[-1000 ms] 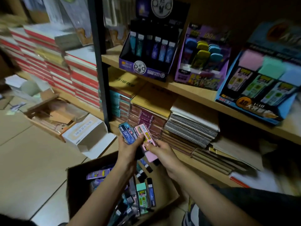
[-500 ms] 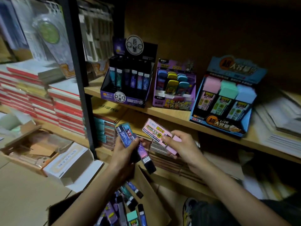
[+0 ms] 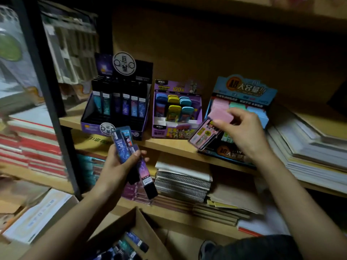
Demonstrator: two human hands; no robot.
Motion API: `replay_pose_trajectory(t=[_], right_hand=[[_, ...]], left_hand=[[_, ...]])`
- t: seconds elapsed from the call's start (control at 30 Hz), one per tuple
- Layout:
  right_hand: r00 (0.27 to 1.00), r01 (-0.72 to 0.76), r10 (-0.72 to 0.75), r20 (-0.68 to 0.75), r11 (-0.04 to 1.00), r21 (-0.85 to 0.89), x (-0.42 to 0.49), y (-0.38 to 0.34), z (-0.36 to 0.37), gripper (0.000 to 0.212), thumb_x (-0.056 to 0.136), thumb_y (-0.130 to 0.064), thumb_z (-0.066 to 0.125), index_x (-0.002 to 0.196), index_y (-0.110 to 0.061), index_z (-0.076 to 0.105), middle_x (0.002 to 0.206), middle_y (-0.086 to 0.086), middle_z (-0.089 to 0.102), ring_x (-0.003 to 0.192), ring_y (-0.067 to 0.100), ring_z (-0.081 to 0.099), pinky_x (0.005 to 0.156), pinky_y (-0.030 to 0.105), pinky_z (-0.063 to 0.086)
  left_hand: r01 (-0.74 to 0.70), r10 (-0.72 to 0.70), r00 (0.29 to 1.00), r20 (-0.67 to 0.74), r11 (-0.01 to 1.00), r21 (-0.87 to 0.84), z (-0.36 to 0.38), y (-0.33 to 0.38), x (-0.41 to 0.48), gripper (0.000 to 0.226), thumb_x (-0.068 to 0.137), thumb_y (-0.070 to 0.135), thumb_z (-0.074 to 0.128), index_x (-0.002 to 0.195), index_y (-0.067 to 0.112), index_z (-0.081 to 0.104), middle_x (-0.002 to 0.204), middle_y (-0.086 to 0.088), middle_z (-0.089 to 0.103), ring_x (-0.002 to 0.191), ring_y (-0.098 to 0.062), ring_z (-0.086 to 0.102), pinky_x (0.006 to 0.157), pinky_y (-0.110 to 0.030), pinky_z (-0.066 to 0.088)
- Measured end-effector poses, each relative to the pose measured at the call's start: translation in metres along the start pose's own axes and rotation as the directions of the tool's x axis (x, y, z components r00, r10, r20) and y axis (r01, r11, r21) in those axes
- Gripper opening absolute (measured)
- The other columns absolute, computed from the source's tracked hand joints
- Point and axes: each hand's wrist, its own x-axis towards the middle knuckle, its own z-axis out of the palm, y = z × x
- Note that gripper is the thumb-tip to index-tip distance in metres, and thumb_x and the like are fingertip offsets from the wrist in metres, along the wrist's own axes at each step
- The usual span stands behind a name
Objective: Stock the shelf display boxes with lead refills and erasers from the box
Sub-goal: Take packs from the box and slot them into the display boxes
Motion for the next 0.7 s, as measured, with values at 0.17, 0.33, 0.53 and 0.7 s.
replay_pose_trajectory(t=[0.17, 0.33, 0.53, 0.7], right_hand=[[0.998, 0.03, -0.038, -0.045, 0.985, -0.169, 0.022, 0.011, -0.024, 0.018, 0.08, -0.02, 0.072, 0.095, -0.025, 0.064, 0.084, -0.015, 0.06, 0.083, 0.006, 0.057, 0.07, 0.016, 0.041], [0.999, 0.023, -0.009, 0.05, 0.956, -0.292, 0.028, 0.024, -0.019, 0.034, 0.081, -0.02, 0.071, 0.114, -0.011, 0.065, 0.117, 0.002, 0.063, 0.113, 0.016, 0.054, 0.093, 0.028, 0.04], [0.997, 0.016, 0.006, 0.083, 0.965, -0.263, 0.037, 0.027, -0.011, 0.038, 0.079, -0.019, 0.073, 0.115, -0.013, 0.064, 0.107, -0.005, 0.059, 0.104, 0.011, 0.053, 0.086, 0.022, 0.036], [0.998, 0.057, -0.057, 0.007, 0.948, -0.315, 0.031, 0.04, 0.003, 0.035, 0.08, -0.019, 0.072, 0.107, -0.02, 0.049, 0.11, 0.001, 0.058, 0.1, 0.015, 0.054, 0.076, 0.022, 0.041]], left_hand=[[-0.025, 0.027, 0.998, 0.051, 0.999, -0.047, 0.018, -0.007, 0.012, 0.034, 0.091, 0.003, 0.053, 0.121, 0.012, 0.043, 0.092, -0.006, 0.07, 0.078, -0.015, 0.071, 0.059, -0.024, 0.055], [-0.024, 0.028, 0.998, 0.064, 0.998, -0.065, 0.023, -0.016, 0.017, 0.035, 0.09, 0.002, 0.054, 0.122, 0.011, 0.042, 0.09, -0.005, 0.071, 0.077, -0.016, 0.071, 0.058, -0.026, 0.056], [-0.014, 0.018, 0.998, 0.056, 0.998, -0.063, 0.021, -0.02, 0.014, 0.033, 0.09, 0.001, 0.053, 0.12, 0.01, 0.043, 0.088, -0.006, 0.07, 0.074, -0.014, 0.071, 0.056, -0.024, 0.055], [-0.017, 0.02, 0.998, 0.056, 0.998, -0.06, 0.021, -0.019, 0.012, 0.031, 0.089, 0.004, 0.054, 0.118, 0.013, 0.044, 0.085, -0.001, 0.073, 0.077, -0.014, 0.072, 0.056, -0.025, 0.056]])
